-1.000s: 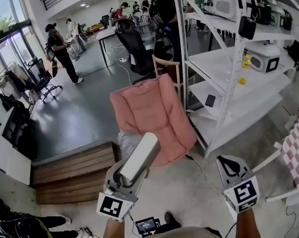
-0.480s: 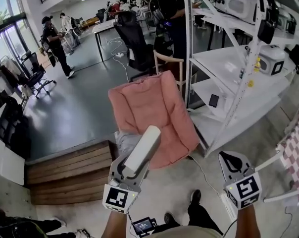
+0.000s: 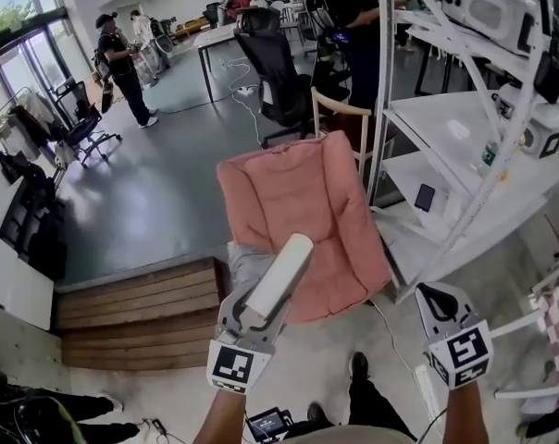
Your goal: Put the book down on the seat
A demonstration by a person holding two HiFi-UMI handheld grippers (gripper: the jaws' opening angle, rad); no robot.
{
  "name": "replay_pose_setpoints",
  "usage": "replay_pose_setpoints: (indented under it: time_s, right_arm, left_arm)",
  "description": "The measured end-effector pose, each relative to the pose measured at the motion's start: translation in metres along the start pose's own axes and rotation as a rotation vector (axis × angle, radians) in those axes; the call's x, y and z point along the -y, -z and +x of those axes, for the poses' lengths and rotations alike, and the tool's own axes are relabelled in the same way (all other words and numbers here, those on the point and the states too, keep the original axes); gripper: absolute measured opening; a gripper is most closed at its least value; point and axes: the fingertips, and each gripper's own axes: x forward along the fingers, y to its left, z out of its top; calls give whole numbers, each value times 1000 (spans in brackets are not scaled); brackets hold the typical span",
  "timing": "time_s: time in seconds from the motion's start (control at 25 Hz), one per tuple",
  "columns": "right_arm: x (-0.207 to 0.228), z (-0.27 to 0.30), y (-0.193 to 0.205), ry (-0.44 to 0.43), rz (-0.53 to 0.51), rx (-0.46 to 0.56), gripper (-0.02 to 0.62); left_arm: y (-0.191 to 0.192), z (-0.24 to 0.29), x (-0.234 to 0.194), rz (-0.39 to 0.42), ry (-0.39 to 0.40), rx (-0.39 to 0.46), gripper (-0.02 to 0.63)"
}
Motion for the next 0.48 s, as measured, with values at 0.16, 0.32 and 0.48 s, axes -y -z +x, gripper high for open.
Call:
replay_pose_setpoints:
  time_s: [0.16, 0.32, 0.48]
  right_arm:
    - [21, 33, 17, -14, 18, -23, -8]
    - [41, 63, 36, -22, 32, -58, -8]
    - [61, 93, 65, -32, 50, -88, -8]
  left_arm:
    - [28, 37, -8, 20, -12, -18, 216]
    - [53, 74, -14, 9, -18, -64, 216]
    - [93, 115, -13, 13, -22, -92, 216]
